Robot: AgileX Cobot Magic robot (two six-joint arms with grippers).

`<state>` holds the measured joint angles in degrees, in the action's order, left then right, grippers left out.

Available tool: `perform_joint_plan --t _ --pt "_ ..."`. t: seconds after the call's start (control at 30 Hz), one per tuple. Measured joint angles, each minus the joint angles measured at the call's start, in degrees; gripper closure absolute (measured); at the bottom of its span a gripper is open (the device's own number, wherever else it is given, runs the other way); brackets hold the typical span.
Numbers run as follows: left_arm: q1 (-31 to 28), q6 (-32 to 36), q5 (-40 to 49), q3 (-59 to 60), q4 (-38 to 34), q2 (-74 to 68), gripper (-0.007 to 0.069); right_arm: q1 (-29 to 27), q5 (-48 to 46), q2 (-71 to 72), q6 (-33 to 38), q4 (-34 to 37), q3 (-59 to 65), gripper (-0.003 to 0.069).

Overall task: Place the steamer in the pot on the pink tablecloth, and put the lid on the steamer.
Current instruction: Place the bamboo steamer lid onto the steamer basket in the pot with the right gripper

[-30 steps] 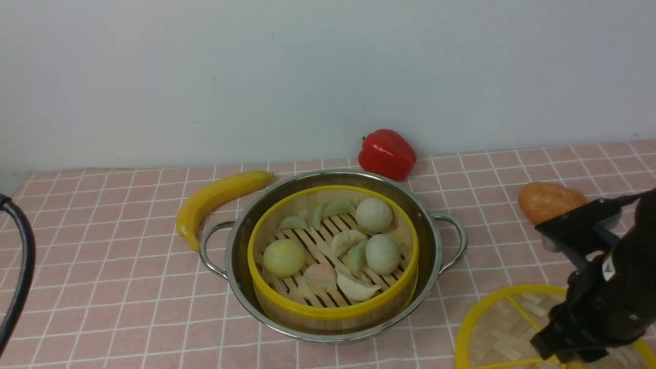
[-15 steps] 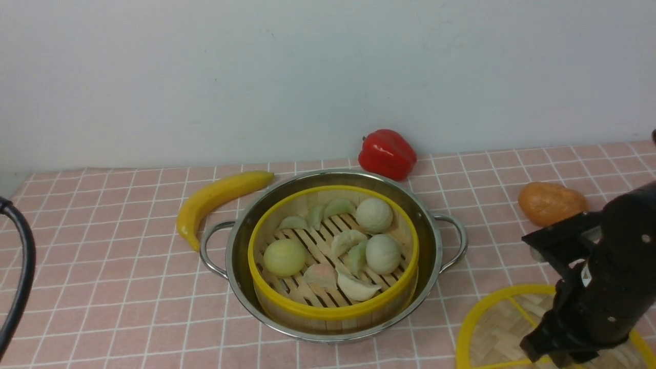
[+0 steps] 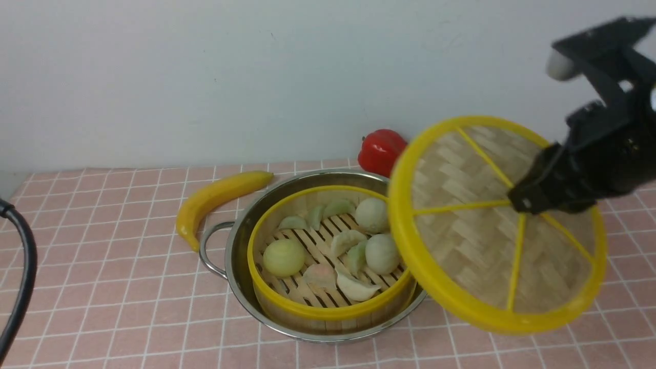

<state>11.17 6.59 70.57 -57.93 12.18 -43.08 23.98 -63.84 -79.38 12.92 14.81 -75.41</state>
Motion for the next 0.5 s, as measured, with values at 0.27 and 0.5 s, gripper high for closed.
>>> perform_joint_plan --t 0.27,0.5 --pt "0.0 0.0 0.0 0.0 0.0 0.0 0.0602 11.6 -6.3 -18.0 8.1 -4.9 -21.0 0.0512" --pt "0.0 0.1 0.0 0.0 -0.1 0.0 0.0602 14.1 -6.7 -31.4 8.4 -10.5 -33.7 0.0512"
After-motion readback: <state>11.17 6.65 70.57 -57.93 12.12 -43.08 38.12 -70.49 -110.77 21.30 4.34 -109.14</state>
